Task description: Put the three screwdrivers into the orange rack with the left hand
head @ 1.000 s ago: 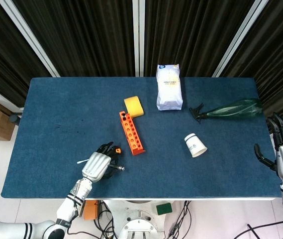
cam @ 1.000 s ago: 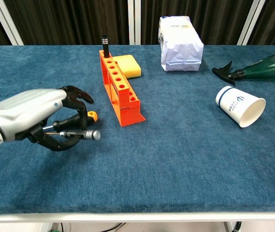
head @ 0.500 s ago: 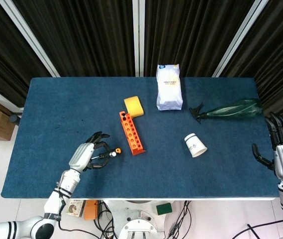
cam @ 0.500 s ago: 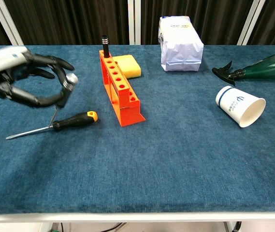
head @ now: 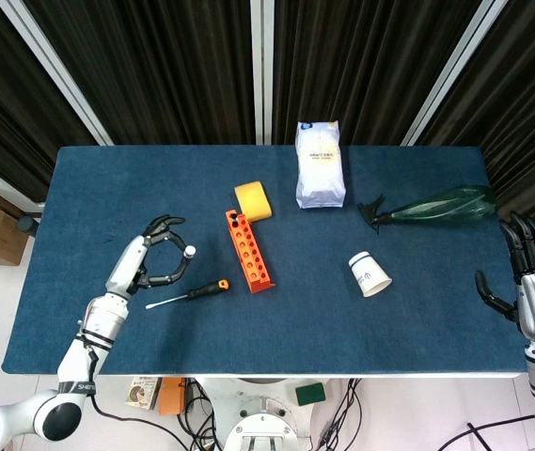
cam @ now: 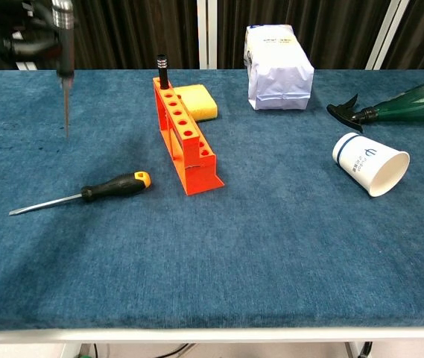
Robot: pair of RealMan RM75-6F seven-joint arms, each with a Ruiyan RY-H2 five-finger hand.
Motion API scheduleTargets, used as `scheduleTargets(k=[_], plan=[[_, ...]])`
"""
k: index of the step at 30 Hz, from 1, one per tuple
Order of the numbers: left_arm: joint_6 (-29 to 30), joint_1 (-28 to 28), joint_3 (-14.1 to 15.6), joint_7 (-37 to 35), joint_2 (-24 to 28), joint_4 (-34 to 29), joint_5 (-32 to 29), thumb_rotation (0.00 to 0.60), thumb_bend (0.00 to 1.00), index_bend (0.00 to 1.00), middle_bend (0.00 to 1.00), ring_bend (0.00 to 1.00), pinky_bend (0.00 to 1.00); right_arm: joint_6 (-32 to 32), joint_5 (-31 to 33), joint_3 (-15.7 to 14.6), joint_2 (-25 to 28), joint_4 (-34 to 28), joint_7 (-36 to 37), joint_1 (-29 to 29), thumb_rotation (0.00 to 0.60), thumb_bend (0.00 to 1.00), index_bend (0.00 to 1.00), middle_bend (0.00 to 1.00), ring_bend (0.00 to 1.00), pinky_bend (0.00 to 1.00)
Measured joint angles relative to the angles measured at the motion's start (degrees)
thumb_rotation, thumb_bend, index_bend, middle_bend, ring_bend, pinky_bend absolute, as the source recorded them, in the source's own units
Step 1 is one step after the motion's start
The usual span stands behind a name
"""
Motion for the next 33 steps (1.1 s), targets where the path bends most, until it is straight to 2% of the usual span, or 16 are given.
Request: scheduleTargets(k=[7, 14, 26, 33], plan=[[-1.3, -3.9, -4.8, -0.2, -0.7, -1.1, -5.3, 0.6, 0.34, 0.63, 0.17, 0.03, 0.14, -0.2, -0.6, 0.1, 0.3, -1.1, -0.5, 0.5, 0.6, 0.4, 0.0, 0.0, 0.0, 0.0], [-2.4, -10.0, -8.5, 3.6, -4.8, -0.5, -12.2, 0.6, 0.34, 0.64, 0.17, 0.03, 0.14, -0.6, -0.3, 0.3, 0.3, -1.3, -0.9, 0.7, 0.6, 0.4, 0.0, 0.0, 0.0, 0.0], [-0.4, -16.2, -11.4, 5.0, -15.5, 6.3, -17.7, 0.6, 0.35, 0.65, 0.15, 0.03, 0.13, -1.3, 0.2, 0.3, -0.1, -0.7, -0.9, 1.1, 0.6, 0.4, 0.0, 0.0, 0.0, 0.0], [-0.5, -17.7, -12.2, 4.2, -18.4, 9.8, -19.0, 0.6, 0.35, 0.66, 0.15, 0.03, 0.13, -1.2, 0.4, 0.3, -0.2, -0.4, -0.5, 1.0, 0.6, 0.4, 0.0, 0.0, 0.0, 0.0]])
